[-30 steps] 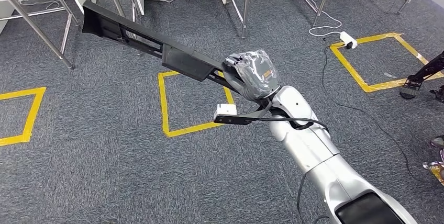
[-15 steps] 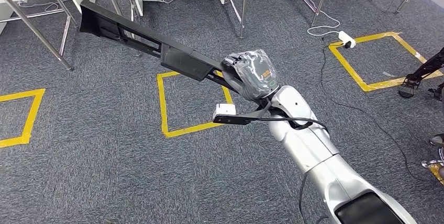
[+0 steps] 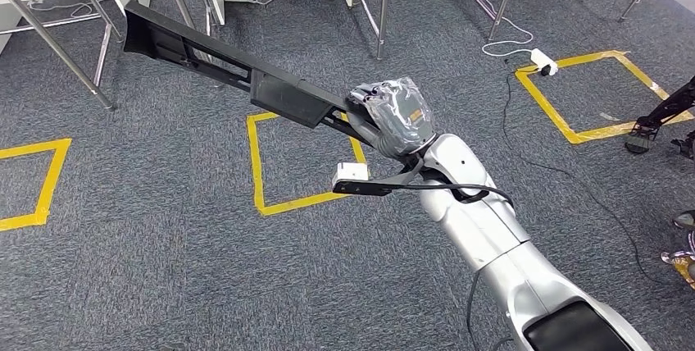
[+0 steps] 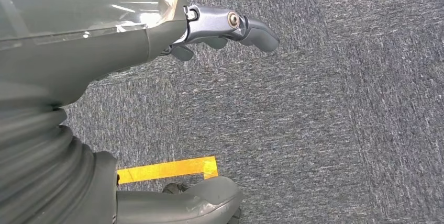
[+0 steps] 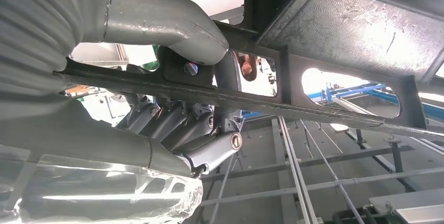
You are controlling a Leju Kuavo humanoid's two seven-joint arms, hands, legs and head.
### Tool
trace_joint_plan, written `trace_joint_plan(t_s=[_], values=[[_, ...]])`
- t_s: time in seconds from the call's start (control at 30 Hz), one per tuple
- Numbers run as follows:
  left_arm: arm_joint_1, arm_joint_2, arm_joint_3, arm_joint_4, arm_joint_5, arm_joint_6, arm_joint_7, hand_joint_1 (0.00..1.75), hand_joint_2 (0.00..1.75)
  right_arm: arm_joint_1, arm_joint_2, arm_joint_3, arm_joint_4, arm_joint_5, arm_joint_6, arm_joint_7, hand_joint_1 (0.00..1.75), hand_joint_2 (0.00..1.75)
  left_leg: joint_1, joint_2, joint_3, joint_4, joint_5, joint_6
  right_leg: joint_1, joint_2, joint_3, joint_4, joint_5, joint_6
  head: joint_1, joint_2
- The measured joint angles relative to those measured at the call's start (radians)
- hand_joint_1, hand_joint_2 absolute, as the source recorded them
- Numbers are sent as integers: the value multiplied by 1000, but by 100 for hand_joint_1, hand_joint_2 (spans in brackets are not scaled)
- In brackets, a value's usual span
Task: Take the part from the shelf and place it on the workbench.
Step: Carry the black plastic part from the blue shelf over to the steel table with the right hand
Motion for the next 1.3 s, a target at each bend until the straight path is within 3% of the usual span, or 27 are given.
trace_joint_plan(t_s=[0.73,1.0,1.07,1.17,1.2,1.23,1.27,1.3], values=[[0,0,11,0,0,1,0,0,175,0,4,0,0,2,1,0,175,175,0,0,0,1,0,0,0,0,0,0,0,0,0,0],[1,1,11,0,-1,-1,0,0,175,2,4,-1,-5,3,1,0,175,175,0,1,3,-1,-4,21,-3,0,2,-5,1,6,0,0],[1,-1,11,0,-1,-1,-1,0,175,1,3,-2,-10,3,2,0,175,175,6,5,18,-22,3,29,0,-3,-14,26,-16,8,1,0],[1,-3,11,0,-2,-4,-2,0,175,2,1,-2,-12,3,3,0,175,175,11,7,30,-33,0,36,-3,-4,-103,199,-82,7,4,0],[1,-3,11,0,-2,-5,-2,0,175,6,-1,-2,-12,3,4,0,175,175,12,7,32,-32,-3,35,-6,-4,-130,248,-95,11,4,0],[3,-4,11,0,-2,-6,-2,0,175,9,-3,-2,-12,3,4,0,175,175,13,6,34,-32,-6,33,-9,-5,-140,262,-92,18,4,0],[4,-4,11,0,-2,-7,-2,0,175,11,-4,-2,-12,3,5,0,175,175,17,6,37,-30,-10,28,-14,-5,-130,236,-75,30,4,0],[5,-5,11,0,-2,-7,-2,0,175,12,-5,-2,-12,3,5,0,175,175,20,5,40,-26,-15,21,-19,-5,-101,175,-47,43,4,0]])
